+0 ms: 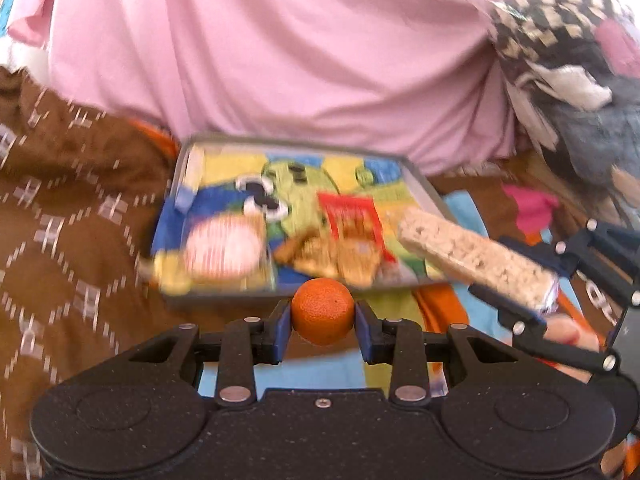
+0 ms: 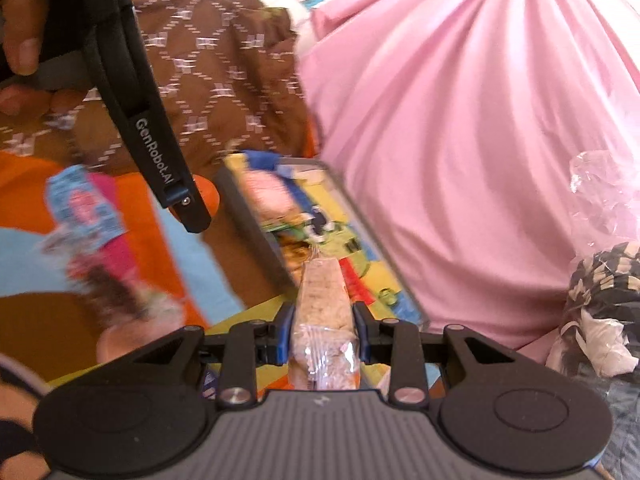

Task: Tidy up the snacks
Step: 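Lift and carry the rice bar and orange into the grey tray with both tools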

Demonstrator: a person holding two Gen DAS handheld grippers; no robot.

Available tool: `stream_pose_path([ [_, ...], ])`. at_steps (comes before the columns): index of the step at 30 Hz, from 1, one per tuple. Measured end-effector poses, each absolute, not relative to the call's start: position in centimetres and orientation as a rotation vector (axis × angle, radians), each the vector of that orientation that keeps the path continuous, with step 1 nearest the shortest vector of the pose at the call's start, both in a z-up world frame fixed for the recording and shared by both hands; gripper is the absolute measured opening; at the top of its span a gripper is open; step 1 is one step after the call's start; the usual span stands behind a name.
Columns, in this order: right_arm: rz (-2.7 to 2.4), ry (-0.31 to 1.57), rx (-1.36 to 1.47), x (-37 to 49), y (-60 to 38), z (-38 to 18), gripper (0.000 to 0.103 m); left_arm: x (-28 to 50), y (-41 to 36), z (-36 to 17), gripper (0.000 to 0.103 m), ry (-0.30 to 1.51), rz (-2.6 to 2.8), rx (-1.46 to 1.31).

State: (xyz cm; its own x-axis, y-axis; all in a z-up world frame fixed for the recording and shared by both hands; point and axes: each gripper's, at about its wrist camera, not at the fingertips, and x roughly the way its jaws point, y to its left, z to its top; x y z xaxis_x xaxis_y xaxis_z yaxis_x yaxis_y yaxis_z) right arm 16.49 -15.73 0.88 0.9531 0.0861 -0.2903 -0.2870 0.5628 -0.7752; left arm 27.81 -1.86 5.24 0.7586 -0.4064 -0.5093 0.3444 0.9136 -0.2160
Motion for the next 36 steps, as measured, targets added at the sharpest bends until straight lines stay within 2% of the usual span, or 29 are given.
stream_pose_path([
  [9,0.169,0.195,-0.915,25.6,-17.1,1.0,0.034,35.9,-4.4,5.5,0.035,0.502,-0.39,-0.123],
  [17,0.139,0.219,-0.891,30.6,-17.9,-0.2,0.034,39.2,-6.1,3.5,0.036,0.497,-0.397,-0.12],
  [36,0.115,0.28,-0.798,32.3,-18.1,-1.2,0.035,40.3,-6.4,1.4,0.037,0.561,-0.367,-0.142],
])
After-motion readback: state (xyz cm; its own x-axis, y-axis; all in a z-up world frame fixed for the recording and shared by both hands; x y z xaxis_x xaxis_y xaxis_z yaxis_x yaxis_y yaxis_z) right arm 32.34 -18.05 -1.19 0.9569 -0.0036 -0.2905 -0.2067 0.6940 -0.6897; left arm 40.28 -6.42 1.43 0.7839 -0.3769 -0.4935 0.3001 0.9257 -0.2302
